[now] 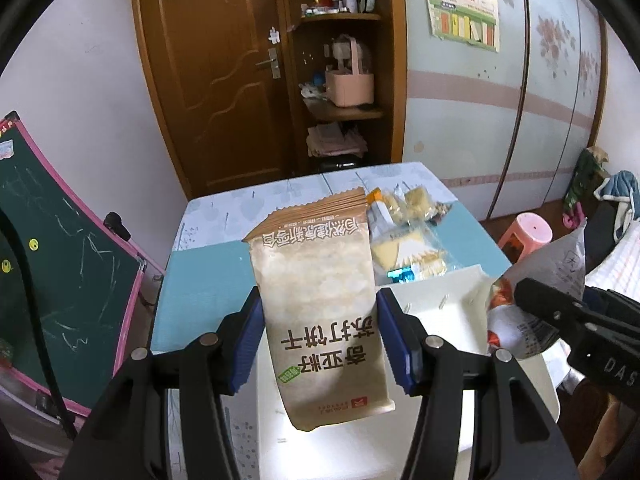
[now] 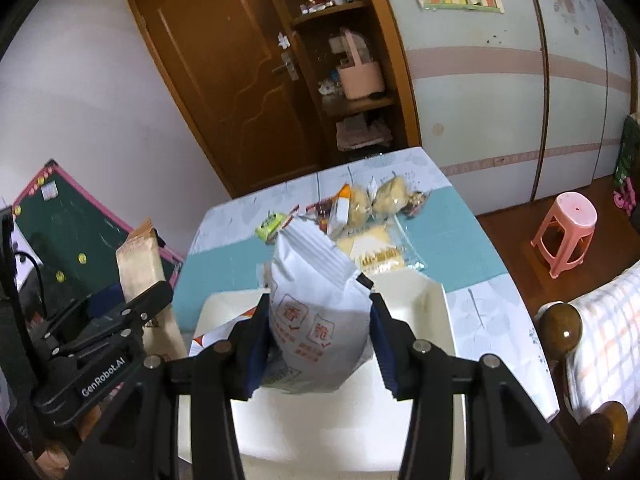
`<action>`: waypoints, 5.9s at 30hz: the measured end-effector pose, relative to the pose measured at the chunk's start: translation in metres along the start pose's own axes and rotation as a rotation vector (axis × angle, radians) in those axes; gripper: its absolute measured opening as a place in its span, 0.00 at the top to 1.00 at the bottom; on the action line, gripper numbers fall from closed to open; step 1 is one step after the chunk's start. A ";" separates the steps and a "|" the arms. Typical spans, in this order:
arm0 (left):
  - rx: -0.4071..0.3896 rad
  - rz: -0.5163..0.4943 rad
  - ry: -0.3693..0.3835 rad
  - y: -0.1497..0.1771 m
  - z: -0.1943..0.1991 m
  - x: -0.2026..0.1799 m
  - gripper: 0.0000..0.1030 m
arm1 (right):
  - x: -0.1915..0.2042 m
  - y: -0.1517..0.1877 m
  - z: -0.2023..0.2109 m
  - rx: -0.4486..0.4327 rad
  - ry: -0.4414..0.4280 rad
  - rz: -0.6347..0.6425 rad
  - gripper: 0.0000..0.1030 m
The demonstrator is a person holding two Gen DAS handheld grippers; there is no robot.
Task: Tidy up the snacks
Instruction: 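Lower both bags into the white tray and open both grippers, then grasp the green wafer packet with the left gripper while the right grasps the orange-and-white bag, then carry both packets over the white tray and release them inside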
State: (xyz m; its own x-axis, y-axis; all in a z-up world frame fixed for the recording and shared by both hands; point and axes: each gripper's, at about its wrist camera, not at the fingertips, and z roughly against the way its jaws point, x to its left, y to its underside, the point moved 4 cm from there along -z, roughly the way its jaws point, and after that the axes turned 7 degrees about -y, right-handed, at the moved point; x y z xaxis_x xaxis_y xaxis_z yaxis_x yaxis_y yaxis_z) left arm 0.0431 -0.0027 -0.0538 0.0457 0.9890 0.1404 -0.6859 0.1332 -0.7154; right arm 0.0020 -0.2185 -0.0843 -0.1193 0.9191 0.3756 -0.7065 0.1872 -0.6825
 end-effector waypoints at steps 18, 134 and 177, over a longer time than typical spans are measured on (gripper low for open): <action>0.015 0.035 0.003 0.014 -0.004 0.008 0.02 | -0.001 0.020 -0.017 0.084 0.091 0.003 0.40; 0.469 -0.212 -0.021 -0.112 -0.406 0.037 0.20 | -0.051 -0.122 -0.306 0.516 0.092 0.021 0.58; 0.057 -0.006 0.185 -0.109 -0.042 0.034 0.64 | 0.043 -0.094 -0.016 -0.038 -0.086 0.163 0.81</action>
State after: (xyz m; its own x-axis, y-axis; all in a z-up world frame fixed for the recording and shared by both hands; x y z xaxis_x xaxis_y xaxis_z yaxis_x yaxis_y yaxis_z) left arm 0.1502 0.0190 0.0005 0.1791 0.9838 0.0128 -0.7248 0.1407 -0.6744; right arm 0.0744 -0.1908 -0.0145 -0.2901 0.9057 0.3091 -0.6464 0.0528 -0.7612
